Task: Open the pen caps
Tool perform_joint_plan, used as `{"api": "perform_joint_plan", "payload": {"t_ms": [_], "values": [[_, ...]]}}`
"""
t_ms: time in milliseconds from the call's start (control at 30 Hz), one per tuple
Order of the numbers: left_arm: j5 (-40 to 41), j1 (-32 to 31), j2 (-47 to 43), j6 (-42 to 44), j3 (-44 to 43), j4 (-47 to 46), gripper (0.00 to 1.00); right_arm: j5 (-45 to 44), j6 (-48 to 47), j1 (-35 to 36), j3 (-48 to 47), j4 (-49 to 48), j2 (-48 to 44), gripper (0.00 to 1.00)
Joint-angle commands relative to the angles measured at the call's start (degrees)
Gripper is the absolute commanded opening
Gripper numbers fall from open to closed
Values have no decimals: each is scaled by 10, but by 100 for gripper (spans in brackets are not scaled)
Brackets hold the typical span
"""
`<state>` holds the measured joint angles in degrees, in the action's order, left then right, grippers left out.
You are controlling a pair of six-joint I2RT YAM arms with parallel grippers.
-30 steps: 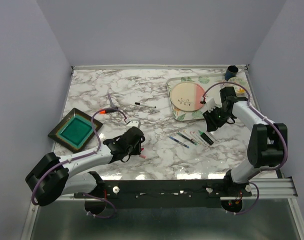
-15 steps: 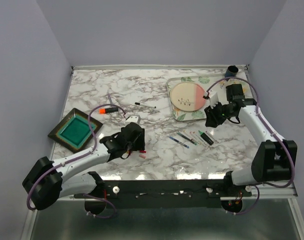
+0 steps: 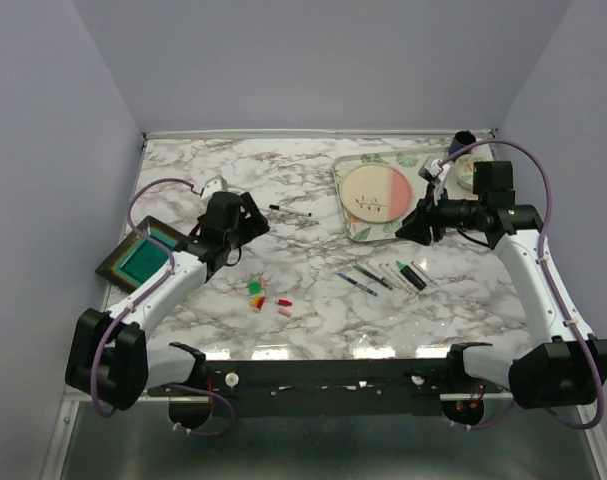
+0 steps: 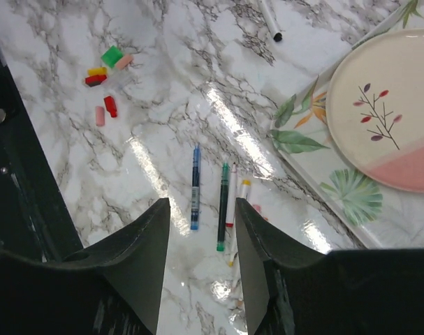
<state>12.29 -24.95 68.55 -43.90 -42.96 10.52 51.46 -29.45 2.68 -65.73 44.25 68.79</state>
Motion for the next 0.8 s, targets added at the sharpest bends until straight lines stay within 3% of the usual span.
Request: {"api": "perform_joint_plan", "payload": {"t_ms": [0, 300, 467, 767], "values": [[-46, 79, 65, -76, -60, 18, 99, 27, 22, 2, 33, -30, 1, 50], [-8, 169, 188, -164, -160, 134, 99, -3, 6, 3, 54, -42, 0, 50], [19, 186, 289, -198, -259, 222, 98, -12, 6, 2, 54, -42, -4, 50], [76, 201, 358, -255, -333, 295, 90, -19, 9, 2, 54, -43, -10, 50]]}}
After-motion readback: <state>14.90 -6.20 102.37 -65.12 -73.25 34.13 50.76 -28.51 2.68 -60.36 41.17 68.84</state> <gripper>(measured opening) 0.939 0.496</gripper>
